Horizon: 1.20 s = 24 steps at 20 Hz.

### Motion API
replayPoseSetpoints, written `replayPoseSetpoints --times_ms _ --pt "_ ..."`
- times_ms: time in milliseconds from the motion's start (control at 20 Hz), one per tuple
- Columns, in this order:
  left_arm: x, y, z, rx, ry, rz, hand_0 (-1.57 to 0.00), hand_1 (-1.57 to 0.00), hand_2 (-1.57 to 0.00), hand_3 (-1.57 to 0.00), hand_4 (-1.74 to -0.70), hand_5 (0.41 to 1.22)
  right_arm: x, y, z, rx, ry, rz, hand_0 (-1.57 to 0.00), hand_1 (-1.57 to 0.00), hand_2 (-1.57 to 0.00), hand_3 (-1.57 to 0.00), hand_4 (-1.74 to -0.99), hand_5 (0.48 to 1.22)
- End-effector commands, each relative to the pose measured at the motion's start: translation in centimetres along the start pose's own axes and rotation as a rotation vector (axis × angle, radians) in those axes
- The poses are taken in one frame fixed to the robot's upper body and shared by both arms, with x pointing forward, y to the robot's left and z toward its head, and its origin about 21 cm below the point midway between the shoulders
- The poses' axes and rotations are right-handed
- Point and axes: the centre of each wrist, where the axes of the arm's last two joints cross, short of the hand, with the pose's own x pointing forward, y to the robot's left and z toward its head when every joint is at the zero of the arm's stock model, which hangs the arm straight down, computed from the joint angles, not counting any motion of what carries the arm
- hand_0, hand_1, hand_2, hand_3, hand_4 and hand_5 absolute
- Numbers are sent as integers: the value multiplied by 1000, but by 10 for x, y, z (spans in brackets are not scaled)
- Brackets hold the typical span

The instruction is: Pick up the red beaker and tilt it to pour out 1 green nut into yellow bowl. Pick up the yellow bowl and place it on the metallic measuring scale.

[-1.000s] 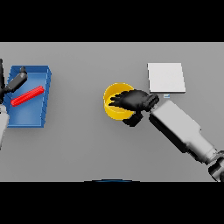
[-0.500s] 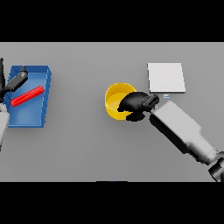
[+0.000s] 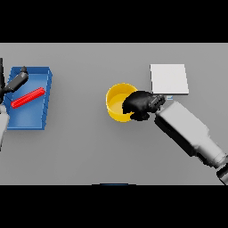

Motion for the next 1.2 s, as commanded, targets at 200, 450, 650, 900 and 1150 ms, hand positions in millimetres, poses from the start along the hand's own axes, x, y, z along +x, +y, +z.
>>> replayPoseSetpoints --times_ms 200,450,650,900,1150 --pt "2 0 3 -5 -23 1 1 1 1 1 -736 695 -5 -24 21 -33 38 2 -1561 -1560 -1413 -1252 -1737 1218" --pt "-1 3 2 2 -12 -1 1 1 1 1 -736 697 -10 -41 38 -109 87 2 -1568 -1568 -1436 -1266 -1740 1220" --pt "0 1 4 0 0 -2 1 1 1 1 -741 702 -26 -47 50 -145 145 -35 -1570 -1570 -1472 -1309 -1740 1220" --pt "3 4 1 7 -1 -7 1 1 1 1 -744 708 -65 -49 72 -222 261 -51 -1571 -1571 -1527 -1219 -1741 1221" --pt "5 0 4 -4 -9 4 1 1 1 1 -734 697 -99 -45 80 -270 343 -104 -1571 -1571 -1501 -1175 -1741 1221"
